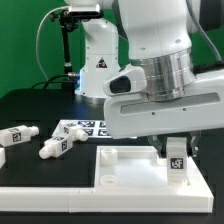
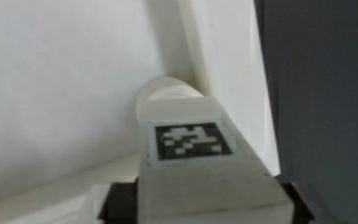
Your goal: Assemble one leg
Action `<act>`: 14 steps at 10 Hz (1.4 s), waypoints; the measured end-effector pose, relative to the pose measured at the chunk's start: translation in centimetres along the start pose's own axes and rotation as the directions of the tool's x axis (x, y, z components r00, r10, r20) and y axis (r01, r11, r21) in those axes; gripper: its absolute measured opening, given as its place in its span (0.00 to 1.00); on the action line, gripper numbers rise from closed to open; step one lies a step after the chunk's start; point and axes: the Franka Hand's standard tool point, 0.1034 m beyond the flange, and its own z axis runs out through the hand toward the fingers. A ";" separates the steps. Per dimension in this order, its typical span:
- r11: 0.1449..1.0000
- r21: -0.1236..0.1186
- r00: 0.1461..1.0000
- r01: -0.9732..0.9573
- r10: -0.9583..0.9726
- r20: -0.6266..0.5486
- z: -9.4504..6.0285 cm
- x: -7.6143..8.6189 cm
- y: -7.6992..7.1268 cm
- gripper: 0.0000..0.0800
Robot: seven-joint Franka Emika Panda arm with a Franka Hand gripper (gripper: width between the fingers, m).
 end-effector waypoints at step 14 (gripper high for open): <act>0.849 0.020 0.849 -0.528 0.528 0.016 -0.5 -0.8 -0.7 0.80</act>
Offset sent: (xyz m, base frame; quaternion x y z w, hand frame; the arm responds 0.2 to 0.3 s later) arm -0.0049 0.0187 -0.0037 0.0303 -0.0022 0.3987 0.9166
